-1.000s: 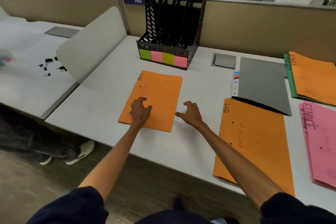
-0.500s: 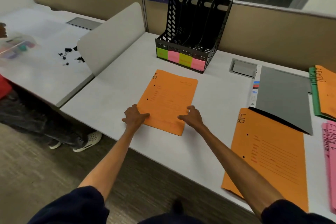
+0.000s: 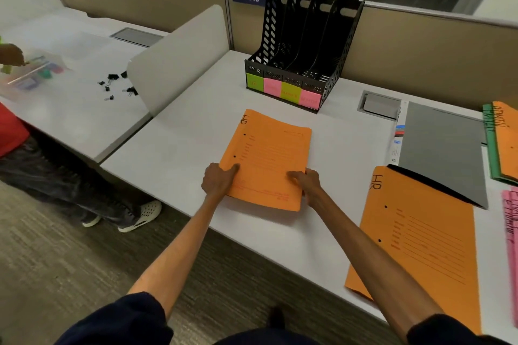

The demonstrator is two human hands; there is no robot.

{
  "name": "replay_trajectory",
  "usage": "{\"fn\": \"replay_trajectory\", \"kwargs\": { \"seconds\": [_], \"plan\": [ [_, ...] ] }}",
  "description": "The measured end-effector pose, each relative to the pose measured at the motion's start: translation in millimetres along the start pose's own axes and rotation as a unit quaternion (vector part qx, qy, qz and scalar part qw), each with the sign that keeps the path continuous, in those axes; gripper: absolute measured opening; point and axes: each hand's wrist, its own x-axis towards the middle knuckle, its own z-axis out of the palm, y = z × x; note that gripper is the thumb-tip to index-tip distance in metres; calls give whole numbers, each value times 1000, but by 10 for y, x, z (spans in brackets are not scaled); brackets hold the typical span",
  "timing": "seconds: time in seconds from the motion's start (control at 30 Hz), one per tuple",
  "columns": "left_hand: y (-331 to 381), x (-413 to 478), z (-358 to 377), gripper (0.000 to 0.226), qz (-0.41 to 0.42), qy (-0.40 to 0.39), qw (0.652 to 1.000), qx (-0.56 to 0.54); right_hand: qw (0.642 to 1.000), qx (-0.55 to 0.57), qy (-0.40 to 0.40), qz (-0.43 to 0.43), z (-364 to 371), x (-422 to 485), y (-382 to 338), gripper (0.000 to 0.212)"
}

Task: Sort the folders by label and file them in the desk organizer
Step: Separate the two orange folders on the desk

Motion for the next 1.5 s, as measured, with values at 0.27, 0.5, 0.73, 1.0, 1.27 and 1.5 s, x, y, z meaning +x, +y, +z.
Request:
{"fn": "replay_trajectory", "kwargs": {
  "seconds": [0.27,0.5,0.73,1.0,1.27,1.5],
  "plan": [
    [258,-274,244,65,40,-10,993,-109,981,10,120,-152,-256,-193,-87,49],
    [582,-574,617,56,112,-65,981,-145,959,11,211,-190,-951,-362,-102,54],
    [787,-1074,1186,54,149,-157,971,-101,936,-19,305,-175,-1758,-708,169,45],
    [764,-1583,1686,54,197,-269,943,-2,917,-63,365,-144,-2513,-1176,782,46],
    [839,-1851,1883,62,216,-299,929,14,882,-211,420,-30,-2871,-1423,1227,68],
    [901,-1955,2083,41,256,-277,922,86,854,-300,424,29,-2959,-1454,1315,62]
  ]
}}
